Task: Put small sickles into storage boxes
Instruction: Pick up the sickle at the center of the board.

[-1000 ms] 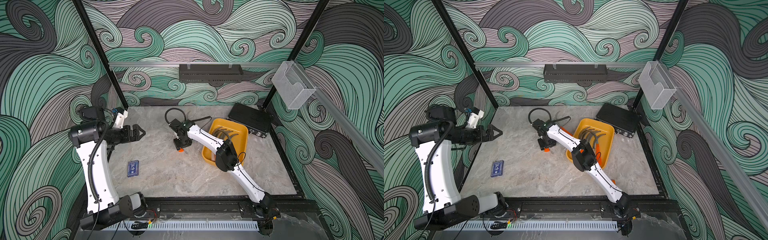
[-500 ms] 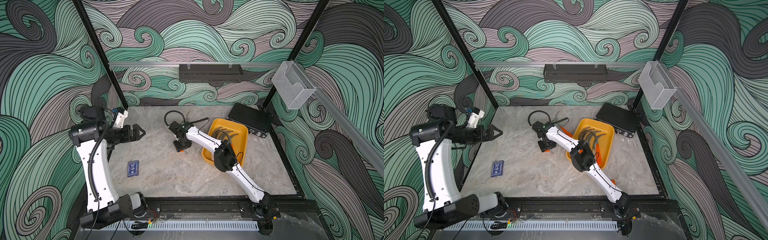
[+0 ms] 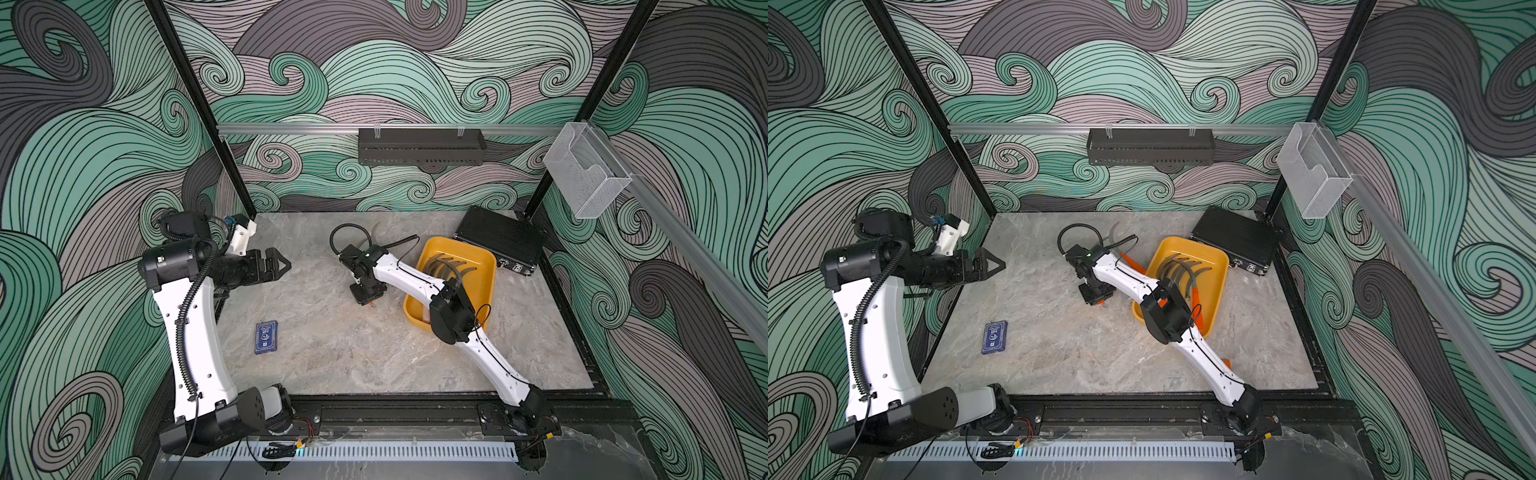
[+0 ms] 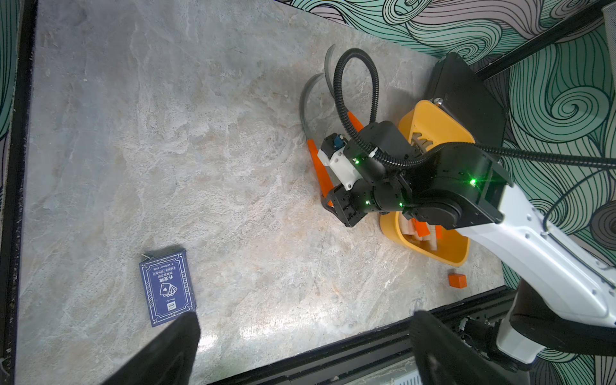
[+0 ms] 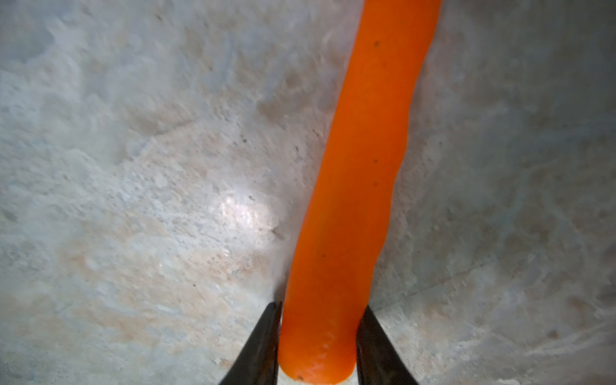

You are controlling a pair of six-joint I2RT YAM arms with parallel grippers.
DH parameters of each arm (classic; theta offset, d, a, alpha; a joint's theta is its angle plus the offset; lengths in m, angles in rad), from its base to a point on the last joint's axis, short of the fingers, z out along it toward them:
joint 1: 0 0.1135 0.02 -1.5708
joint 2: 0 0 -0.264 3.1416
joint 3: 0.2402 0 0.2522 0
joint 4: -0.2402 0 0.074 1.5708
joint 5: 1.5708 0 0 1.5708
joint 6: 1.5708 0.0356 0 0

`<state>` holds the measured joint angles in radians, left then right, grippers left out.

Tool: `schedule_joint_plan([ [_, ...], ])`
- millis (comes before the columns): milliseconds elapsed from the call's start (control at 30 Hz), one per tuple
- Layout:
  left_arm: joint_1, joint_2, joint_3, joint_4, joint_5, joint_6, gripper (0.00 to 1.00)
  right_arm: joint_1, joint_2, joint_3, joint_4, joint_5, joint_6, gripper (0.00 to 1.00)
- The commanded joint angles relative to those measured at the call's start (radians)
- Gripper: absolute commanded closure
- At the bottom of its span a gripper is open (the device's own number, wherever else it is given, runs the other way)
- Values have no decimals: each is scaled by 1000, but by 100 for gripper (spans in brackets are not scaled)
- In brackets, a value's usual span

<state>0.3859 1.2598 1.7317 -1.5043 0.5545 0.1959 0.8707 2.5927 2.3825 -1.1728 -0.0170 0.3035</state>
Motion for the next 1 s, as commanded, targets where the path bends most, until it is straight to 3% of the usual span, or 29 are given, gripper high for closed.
schedule_joint_plan([
  [0, 6, -1, 29, -11, 15, 16, 2, 2, -23, -75, -46, 24, -2, 65],
  [167, 5, -8, 19, -5, 18, 16, 2, 3, -74, -147, -46, 33, -9, 65],
  [467, 6, -15, 17, 0, 24, 10, 1, 4, -71, -114, -47, 22, -20, 67],
  [667, 5, -15, 20, 0, 22, 11, 1, 2, -86, -96, -47, -18, -18, 80],
  [967, 6, -16, 28, 10, 30, -3, 1, -28, -133, -46, -45, -143, 35, 86],
])
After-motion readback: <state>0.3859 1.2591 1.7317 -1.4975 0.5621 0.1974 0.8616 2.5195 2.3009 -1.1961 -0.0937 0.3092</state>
